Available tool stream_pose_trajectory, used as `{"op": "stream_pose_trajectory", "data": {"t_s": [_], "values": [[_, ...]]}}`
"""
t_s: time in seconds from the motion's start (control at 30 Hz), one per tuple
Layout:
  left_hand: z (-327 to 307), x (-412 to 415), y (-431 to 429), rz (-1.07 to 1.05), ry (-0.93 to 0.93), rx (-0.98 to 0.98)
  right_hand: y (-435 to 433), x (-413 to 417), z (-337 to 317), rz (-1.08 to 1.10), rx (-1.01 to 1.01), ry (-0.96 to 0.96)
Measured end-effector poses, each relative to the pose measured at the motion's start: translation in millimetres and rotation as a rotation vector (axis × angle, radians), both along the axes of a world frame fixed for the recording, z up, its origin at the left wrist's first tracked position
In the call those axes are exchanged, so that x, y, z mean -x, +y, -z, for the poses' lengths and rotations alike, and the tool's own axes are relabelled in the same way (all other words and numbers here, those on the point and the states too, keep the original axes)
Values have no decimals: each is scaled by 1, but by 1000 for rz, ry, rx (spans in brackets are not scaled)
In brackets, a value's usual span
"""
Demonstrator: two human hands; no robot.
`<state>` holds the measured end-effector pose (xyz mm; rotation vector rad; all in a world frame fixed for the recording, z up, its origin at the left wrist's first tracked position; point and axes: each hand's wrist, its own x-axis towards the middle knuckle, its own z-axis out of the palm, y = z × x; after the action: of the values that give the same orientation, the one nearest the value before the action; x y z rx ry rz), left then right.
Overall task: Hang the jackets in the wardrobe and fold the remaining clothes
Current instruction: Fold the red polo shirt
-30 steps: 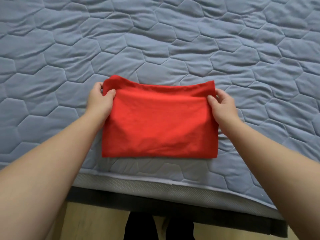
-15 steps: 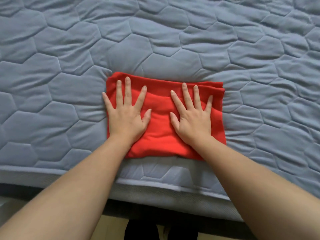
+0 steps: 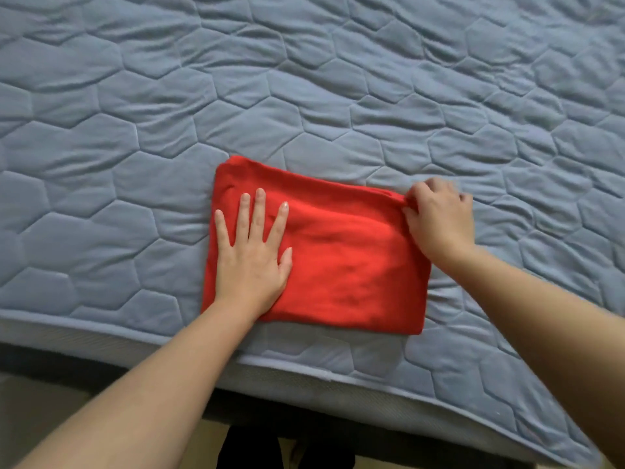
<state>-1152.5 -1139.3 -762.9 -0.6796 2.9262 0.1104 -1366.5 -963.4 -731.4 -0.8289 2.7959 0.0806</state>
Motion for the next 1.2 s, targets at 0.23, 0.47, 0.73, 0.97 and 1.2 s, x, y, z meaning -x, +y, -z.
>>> {"op": "stream_pose_trajectory", "data": {"t_s": [0.23, 0.47, 0.73, 0.97, 1.2], "values": [[15, -37, -8, -41, 25, -19, -14, 23, 8, -32, -111, -77], [-21, -48, 23, 106, 314, -245, -54, -15, 3, -301, 26, -185], [-36, -44, 95, -1673, 491, -1664, -120, -8, -6, -198, 16, -594], [-78, -12, 61, -1675, 900, -1749, -124, 5, -51, 30, 177, -866], [-191, 35, -78, -1038, 921, -1521, -126, 36, -179, 362, 683, -1138]]}}
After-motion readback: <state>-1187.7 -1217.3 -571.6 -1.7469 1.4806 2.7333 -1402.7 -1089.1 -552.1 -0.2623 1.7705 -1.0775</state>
